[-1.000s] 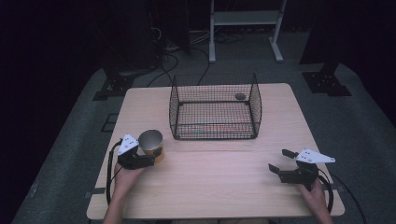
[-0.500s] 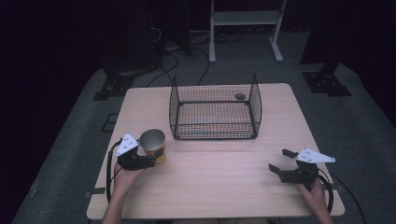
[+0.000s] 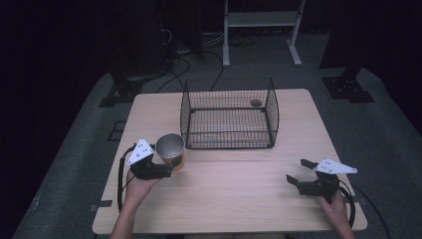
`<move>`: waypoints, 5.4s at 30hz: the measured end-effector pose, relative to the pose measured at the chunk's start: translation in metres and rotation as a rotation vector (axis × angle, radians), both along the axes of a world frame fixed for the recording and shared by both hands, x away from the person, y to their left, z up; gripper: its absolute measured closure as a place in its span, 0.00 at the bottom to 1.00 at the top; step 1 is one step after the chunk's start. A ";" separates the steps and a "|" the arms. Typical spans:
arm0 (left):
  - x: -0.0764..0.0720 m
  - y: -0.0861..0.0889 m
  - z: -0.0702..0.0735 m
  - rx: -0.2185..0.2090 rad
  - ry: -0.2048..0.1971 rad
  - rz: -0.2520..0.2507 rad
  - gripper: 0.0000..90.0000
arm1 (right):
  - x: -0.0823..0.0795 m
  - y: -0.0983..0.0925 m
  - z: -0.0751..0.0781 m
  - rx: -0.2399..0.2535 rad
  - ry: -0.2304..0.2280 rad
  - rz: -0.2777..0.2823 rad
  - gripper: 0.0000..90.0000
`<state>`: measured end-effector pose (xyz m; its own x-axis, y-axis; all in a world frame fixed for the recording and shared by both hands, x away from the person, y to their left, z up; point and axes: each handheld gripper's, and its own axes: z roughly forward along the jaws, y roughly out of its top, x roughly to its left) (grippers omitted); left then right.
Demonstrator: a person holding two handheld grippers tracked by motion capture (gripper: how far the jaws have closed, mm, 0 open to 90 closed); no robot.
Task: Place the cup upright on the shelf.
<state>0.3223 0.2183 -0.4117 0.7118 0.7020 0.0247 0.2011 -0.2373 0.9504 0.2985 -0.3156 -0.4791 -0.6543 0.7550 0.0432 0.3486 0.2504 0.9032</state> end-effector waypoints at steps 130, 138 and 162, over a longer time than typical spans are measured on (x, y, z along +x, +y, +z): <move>0.131 -0.162 0.081 0.031 0.001 -0.289 0.17 | -0.001 -0.004 0.000 0.037 -0.009 -0.005 0.14; 0.149 -0.168 0.073 0.017 0.016 -0.255 0.17 | 0.000 -0.004 0.000 0.044 -0.005 -0.008 0.14; 0.189 -0.179 0.059 0.050 0.071 -0.279 0.17 | 0.000 -0.004 0.000 0.047 -0.013 -0.001 0.14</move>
<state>0.5115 0.0393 -0.3531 0.8783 0.4781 -0.0024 0.1869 -0.3389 0.9221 0.2981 -0.3200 -0.4789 -0.6546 0.7527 0.0704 0.3371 0.2073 0.9184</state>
